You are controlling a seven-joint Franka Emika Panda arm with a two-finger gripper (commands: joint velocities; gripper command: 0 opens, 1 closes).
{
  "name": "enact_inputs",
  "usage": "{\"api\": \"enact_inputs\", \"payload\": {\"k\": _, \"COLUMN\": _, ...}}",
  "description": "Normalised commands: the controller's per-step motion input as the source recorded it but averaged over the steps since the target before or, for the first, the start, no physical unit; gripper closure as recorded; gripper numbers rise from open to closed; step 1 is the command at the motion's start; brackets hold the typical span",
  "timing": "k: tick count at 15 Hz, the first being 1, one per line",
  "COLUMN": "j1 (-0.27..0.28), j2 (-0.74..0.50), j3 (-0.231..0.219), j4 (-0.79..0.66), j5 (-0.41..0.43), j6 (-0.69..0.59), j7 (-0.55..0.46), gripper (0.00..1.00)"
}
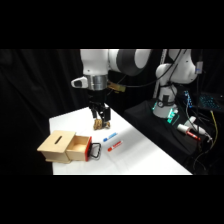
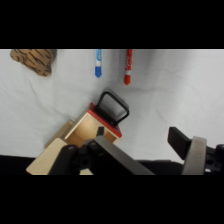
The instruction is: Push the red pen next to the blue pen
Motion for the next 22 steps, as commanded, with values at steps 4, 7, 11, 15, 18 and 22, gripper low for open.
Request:
{"api": "enact_inputs", "payload": {"k": 4, "j1": -0.02, "j2": 0.11, "j3": 0.021, "j4": 0.02, "j5": -0.005, "j6": 0.08, "j7": 0.05, "gripper": 0.0}}
{"api": "enact_inputs", "payload": {"k": 7, "j1": 0.006, "j2": 0.14, "j3": 0.039, "j4": -0.03, "j5": 0.012, "j6": 0.18, "j7": 0.09, "gripper": 0.0}}
{"api": "enact_inputs", "payload": {"k": 11, "j1": 0.039, "j2": 0.1, "j3": 0.053, "j4": -0.12, "j5": 0.039, "j6": 0.26, "j7": 0.13, "gripper": 0.0}}
{"api": "enact_inputs", "payload": {"k": 15, "j1": 0.068, "j2": 0.06, "j3": 0.037, "j4": -0.16, "j5": 0.02, "j6": 0.3, "j7": 0.15, "gripper": 0.0}}
{"api": "enact_inputs", "payload": {"k": 18, "j1": 0.076, "j2": 0.06, "j3": 0.025, "j4": -0.15, "j5": 0.015, "j6": 0.31, "j7": 0.16, "gripper": 0.0}}
{"api": "enact_inputs", "payload": {"k": 22, "j1": 0.068, "j2": 0.05, "j3": 0.03, "j4": -0.13, "j5": 0.022, "j6": 0.28, "j7": 0.12, "gripper": 0.0}}
